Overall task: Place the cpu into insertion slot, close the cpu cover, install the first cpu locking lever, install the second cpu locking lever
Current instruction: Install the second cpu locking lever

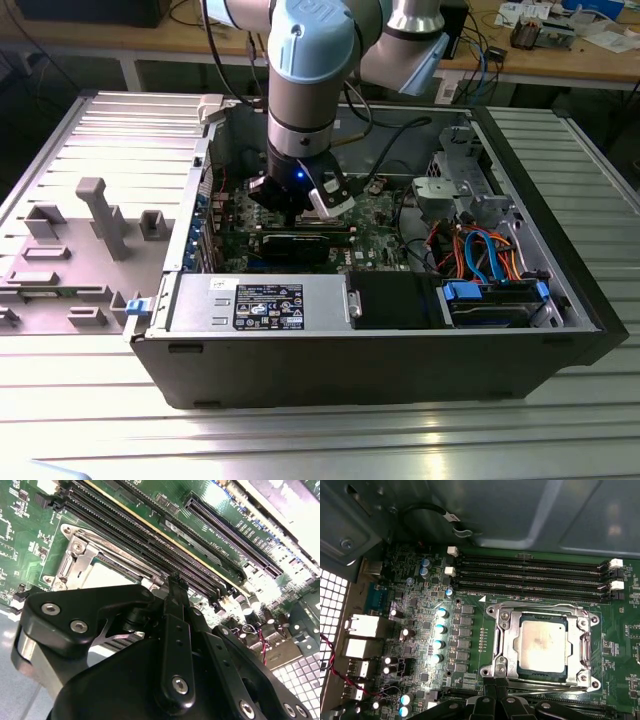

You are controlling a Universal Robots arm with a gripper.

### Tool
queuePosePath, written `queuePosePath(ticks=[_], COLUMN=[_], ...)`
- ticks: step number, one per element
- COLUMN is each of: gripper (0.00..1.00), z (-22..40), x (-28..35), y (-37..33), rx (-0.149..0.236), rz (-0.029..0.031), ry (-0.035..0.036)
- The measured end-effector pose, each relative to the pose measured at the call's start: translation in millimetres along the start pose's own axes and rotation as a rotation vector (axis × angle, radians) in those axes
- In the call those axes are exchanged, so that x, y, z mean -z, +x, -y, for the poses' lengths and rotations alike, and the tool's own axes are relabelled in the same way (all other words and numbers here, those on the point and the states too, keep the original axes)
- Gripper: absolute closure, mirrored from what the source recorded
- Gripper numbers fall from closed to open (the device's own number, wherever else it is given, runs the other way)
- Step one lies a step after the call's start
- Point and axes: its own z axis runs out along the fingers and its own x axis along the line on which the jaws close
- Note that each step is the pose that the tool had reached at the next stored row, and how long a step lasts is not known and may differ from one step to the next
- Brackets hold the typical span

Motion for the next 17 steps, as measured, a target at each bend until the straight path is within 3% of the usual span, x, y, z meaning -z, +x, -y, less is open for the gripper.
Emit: queuePosePath(ticks=[14,15,16,17], gripper=[0.89,0.89,0.89,0.89], z=[6.8,7.9,7.9,7.9], x=[1.2,-2.6,-2.8,-2.7], y=[0.7,0.8,0.9,0.9], rx=[0.000,0.003,0.003,0.003], rz=[-0.0001,0.0042,0.0052,0.0052], ry=[0.0001,-0.0450,-0.0554,-0.0556])
